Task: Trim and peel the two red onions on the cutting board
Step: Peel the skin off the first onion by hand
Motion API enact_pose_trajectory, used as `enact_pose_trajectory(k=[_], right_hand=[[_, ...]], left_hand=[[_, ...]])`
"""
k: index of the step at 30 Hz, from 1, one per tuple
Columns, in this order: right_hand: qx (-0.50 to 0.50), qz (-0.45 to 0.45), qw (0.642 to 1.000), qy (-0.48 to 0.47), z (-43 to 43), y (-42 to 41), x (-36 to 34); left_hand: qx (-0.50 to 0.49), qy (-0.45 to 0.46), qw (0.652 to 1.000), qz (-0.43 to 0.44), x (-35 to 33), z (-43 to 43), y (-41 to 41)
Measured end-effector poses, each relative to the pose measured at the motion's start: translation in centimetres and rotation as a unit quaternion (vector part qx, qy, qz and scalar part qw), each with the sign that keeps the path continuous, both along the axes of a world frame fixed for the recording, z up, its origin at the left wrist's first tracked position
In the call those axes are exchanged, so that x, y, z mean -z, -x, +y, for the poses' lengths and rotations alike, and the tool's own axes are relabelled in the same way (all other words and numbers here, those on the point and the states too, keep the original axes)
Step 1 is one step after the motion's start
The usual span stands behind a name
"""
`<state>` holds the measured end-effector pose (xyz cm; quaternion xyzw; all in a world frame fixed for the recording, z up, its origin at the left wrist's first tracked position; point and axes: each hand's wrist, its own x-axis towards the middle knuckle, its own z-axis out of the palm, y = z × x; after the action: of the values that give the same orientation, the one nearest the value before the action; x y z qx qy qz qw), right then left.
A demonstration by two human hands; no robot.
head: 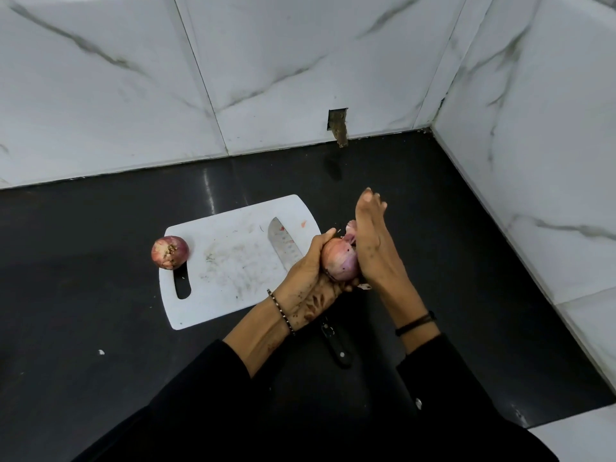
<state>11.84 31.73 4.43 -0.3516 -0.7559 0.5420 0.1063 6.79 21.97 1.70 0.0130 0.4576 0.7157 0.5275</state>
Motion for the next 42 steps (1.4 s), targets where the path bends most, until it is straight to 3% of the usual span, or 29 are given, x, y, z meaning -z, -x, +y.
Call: enact_pose_trajectory(k=[6, 11, 14, 17, 22, 30, 37, 42], right_hand=[[0.035, 0.041, 0.996, 0.071, 0.4, -1.9, -0.8], [0.035, 0.071, 0.996, -0.038, -0.7, -4.0, -0.6], [0.045, 0.123, 0.980, -0.147, -1.4, -5.0, -0.4], [0.027, 0.170, 0.967, -0.189, -2.0, -5.8, -0.6], [0.010, 0.168, 0.969, -0.181, -2.6, -6.4, -0.9], [0.043, 0.226, 0.961, -0.156, -3.7, -6.1, -1.3], [0.039, 0.284, 0.943, -0.169, -3.8, -6.2, -1.0], [0.040, 0.276, 0.950, -0.142, -3.9, -6.0, -0.9]], left_hand=[[0.050, -0.001, 0.998, -0.045, 0.2, -0.6, 1.1], [0.007, -0.014, 0.999, -0.052, 0.4, -0.9, 1.4], [-0.037, -0.036, 0.997, -0.057, 0.4, -1.0, 1.5], [-0.057, -0.049, 0.995, -0.061, 0.5, -0.9, 1.5], [-0.068, -0.086, 0.991, -0.074, -0.1, -1.2, 1.8], [0.001, -0.205, 0.976, -0.070, -0.5, -2.4, 2.1], [-0.001, -0.236, 0.970, -0.053, -0.7, -2.6, 1.9], [0.006, -0.241, 0.970, -0.041, -0.8, -2.4, 2.2]])
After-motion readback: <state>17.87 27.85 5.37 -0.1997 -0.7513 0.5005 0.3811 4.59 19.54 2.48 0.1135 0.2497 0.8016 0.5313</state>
